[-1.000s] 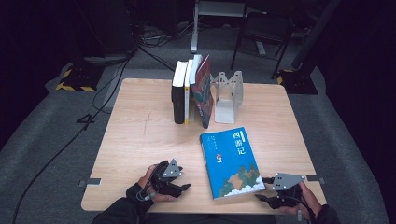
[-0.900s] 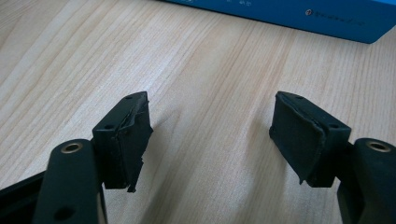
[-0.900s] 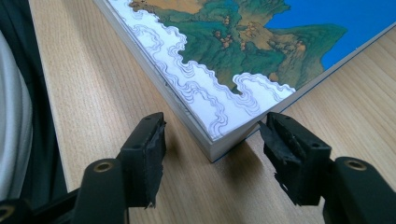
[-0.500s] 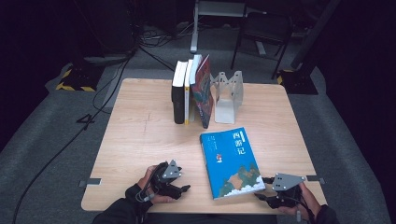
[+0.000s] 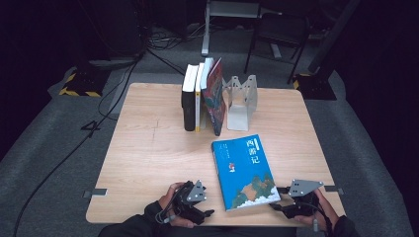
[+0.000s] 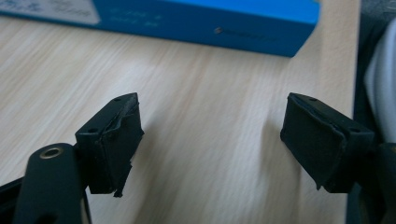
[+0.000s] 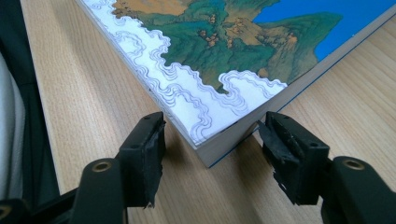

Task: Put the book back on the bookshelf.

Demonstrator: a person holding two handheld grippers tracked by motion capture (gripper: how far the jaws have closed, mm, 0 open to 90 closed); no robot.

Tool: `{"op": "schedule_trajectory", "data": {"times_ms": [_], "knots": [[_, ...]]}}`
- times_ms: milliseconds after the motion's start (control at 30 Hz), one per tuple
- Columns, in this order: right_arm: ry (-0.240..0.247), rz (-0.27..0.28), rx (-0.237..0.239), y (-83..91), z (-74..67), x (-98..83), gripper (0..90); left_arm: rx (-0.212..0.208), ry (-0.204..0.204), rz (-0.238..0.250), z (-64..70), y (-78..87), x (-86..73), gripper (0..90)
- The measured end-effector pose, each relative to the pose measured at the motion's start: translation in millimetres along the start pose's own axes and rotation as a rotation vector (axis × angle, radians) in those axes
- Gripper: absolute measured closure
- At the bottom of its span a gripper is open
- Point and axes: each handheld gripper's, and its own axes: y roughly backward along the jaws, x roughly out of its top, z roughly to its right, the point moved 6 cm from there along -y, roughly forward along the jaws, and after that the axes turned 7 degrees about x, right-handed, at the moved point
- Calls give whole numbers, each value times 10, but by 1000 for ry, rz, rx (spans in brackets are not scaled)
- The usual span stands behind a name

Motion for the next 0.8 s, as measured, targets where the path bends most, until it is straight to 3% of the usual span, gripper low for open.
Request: {"op": "schedule_trajectory", "data": {"times_ms": [200,267,300,367,533,733,800], "knots": [[0,-4,26,-7,-7,14,425,-2,-1,-5,26,-25,29,179],[33,4,81,-51,-105,54,478,0,0,-14,23,-19,29,180],[74,-20,98,-102,-196,110,484,0,2,-20,21,-11,22,181],[116,-55,73,-168,-279,198,487,-5,-6,-25,-5,4,12,182],[73,-13,88,-205,-291,204,486,17,20,-37,-84,24,-8,186],[108,-23,74,-220,-313,227,479,56,33,-44,-171,3,16,181],[105,-6,65,-192,-279,222,411,55,24,-48,-174,6,19,170]]}}
